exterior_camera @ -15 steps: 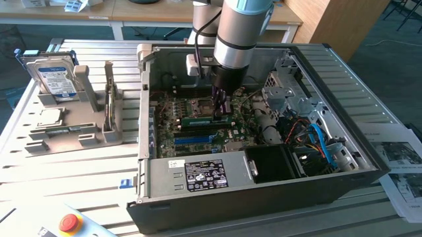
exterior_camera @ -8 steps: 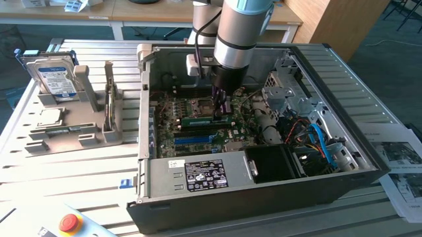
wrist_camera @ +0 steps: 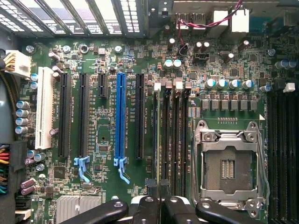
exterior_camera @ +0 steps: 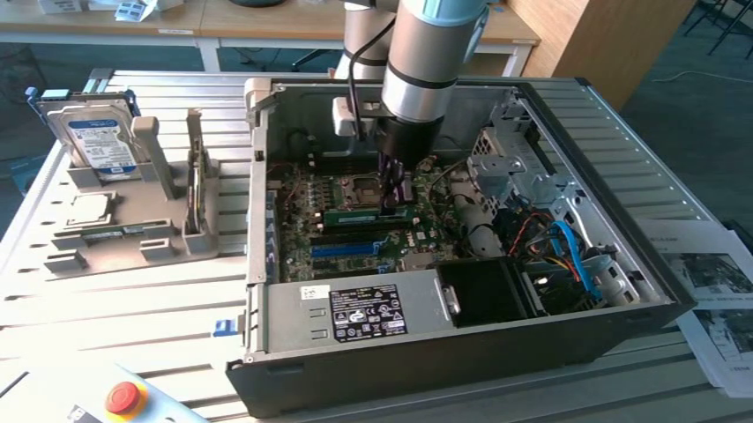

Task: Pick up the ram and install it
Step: 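Insert the ram into the slot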

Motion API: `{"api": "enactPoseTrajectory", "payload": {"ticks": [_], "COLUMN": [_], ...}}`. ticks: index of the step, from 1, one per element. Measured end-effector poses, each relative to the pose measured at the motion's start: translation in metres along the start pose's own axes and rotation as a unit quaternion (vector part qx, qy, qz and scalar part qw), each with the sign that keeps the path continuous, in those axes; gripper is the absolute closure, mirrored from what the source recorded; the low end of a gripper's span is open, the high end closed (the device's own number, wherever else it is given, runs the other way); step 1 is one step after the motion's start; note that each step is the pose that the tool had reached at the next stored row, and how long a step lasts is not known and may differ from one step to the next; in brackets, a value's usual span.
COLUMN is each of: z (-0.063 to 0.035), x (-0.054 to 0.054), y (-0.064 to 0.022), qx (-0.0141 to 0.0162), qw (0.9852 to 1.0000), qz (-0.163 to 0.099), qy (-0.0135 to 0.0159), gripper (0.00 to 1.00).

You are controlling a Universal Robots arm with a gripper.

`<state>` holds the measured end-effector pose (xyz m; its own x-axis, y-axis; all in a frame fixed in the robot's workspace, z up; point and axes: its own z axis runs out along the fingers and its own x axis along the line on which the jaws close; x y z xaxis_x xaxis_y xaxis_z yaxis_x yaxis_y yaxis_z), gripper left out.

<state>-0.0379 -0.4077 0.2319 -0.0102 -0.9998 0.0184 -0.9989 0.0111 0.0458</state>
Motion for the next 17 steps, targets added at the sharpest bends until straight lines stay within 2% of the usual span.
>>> {"api": "enactPoseTrajectory", "payload": {"ticks": [6, 17], "z": [0.0011, 0.0013], "x": [0.0, 0.0004], "y": [0.0001, 0.0002], "qx": [0.0015, 0.0015], "qw": [1.0, 1.0], "qz": [0.0, 0.002], "qy": [0.0, -0.0001], "gripper": [0.88, 0.88]}}
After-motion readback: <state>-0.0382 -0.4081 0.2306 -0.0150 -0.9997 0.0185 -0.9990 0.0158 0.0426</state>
